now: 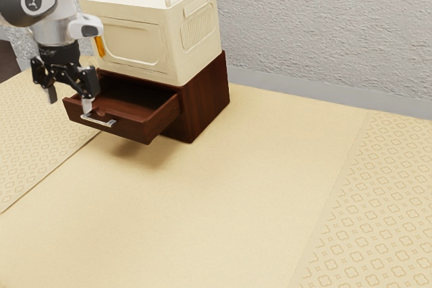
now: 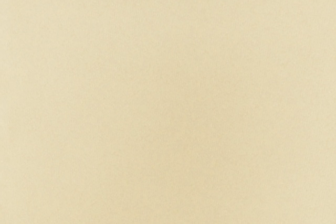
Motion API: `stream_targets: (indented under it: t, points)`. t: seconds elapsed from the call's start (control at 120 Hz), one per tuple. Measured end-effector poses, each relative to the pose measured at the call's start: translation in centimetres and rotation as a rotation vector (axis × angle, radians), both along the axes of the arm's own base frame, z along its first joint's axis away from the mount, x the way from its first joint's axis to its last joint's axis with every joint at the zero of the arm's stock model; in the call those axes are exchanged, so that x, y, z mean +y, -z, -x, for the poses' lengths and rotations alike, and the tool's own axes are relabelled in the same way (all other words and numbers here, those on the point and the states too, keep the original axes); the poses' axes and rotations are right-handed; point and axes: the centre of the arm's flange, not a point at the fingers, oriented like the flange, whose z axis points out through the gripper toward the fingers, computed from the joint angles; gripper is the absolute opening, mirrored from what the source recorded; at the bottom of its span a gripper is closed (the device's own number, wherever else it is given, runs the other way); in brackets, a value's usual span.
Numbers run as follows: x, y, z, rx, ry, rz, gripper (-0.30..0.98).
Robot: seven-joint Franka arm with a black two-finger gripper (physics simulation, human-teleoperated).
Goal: Push the drawer handle with one arm to close the drawer
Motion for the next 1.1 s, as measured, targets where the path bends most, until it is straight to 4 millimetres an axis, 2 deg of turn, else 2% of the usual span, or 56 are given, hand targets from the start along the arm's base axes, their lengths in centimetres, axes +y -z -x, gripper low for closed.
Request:
stream_targets:
  t: [0.083,0.142,0.208,0.25,0.317,0.408,0.483,0.583,0.633,0.725,0.775,0.917,1.1]
  points:
    - [1.2,2.1,-0.3,0.009,-0.01,-0.051,0.69]
    - [1.7,2.7,-0.3,0.011,-0.016,-0.069,0.69]
    - [3.3,4.2,-0.5,0.031,-0.045,-0.061,0.69]
    - [5.4,7.1,-0.9,0.067,-0.076,-0.038,0.69]
    - [8.8,10.5,-1.4,0.09,-0.114,-0.011,0.69]
    - [13.5,13.3,-1.7,0.074,-0.153,0.019,0.63]
    - [16.9,15.7,-2.0,0.051,-0.165,0.04,0.51]
    - [20.5,17.5,-2.4,0.001,-0.155,0.043,0.32]
    - [20.3,18.0,-3.6,-0.025,-0.107,0.036,0.24]
    - [16.1,18.6,-7.5,-0.063,0.051,0.028,0.11]
    - [14.9,18.8,-8.7,-0.081,0.107,0.025,0.06]
    - [15.2,18.9,-9.6,-0.11,0.178,0.015,-0.03]
    - [16.2,19.3,-11.4,-0.132,0.239,0.012,-0.08]
